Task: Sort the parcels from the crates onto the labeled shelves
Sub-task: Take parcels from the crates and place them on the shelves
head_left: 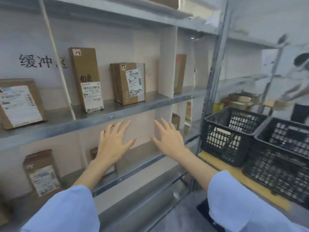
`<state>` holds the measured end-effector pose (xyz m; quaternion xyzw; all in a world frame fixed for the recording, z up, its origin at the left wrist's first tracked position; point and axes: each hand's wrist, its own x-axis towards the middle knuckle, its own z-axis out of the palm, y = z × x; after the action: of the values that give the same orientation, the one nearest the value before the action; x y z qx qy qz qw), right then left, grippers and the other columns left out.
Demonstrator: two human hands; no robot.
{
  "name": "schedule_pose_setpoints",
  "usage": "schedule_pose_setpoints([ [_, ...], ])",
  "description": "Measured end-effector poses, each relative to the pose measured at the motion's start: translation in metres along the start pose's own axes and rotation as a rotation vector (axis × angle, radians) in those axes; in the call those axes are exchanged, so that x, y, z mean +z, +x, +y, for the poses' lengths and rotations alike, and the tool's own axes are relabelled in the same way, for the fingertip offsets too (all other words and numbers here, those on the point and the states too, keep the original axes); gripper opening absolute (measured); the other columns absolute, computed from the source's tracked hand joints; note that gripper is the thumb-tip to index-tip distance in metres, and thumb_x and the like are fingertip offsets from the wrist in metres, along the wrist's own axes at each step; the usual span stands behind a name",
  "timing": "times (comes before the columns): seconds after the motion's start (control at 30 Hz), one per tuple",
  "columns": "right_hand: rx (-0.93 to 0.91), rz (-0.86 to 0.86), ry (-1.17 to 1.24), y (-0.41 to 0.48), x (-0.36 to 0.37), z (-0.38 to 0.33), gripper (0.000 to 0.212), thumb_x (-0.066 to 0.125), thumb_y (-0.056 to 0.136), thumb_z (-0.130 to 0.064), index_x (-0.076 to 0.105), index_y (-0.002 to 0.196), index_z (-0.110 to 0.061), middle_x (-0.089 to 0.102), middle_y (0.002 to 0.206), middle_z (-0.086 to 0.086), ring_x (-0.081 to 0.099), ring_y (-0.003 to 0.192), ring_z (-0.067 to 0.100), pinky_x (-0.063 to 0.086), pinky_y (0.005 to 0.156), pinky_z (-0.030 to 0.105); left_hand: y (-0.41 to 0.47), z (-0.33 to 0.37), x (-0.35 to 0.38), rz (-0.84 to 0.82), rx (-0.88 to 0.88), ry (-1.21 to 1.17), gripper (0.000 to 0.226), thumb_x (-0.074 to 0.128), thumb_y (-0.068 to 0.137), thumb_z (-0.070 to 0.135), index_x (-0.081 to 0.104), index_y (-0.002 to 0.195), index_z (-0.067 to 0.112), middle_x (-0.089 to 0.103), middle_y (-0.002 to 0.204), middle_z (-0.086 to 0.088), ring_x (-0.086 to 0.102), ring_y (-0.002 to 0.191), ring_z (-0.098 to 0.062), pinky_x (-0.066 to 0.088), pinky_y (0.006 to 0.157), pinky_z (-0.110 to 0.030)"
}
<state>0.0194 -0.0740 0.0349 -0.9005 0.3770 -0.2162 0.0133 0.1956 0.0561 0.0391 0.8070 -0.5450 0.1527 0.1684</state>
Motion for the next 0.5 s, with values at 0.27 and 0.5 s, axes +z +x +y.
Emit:
schedule_pose_setpoints([
  [0.27, 0.25, 0.02, -0.119, -0.015, -0.031, 0.187, 0.07, 0.037, 0.099, -0.059, 0.013, 0.157, -0.029, 0.015, 0.164, 0.002, 0.017, 0.148, 0.029, 0.03, 0.114, 0.047, 0.088, 0.165, 0.074, -0.033, 0.246, -0.151, 0.086, 0.012, 0.078, 0.075, 0.021, 0.154, 0.035, 0.025, 0.16, 0.003, 0.022, 0.142, -0.025, 0.021, 0.113, -0.046],
  [0.5, 0.412, -0.003, -0.207, -0.009, -0.061, 0.358, 0.069, 0.031, 0.099, -0.062, 0.013, 0.157, -0.029, 0.015, 0.164, 0.002, 0.017, 0.149, 0.028, 0.03, 0.115, 0.048, 0.162, 0.318, 0.142, -0.051, 0.345, -0.179, 0.078, 0.018, 0.086, 0.072, 0.017, 0.154, 0.036, 0.021, 0.161, 0.004, 0.019, 0.142, -0.024, 0.018, 0.112, -0.044],
])
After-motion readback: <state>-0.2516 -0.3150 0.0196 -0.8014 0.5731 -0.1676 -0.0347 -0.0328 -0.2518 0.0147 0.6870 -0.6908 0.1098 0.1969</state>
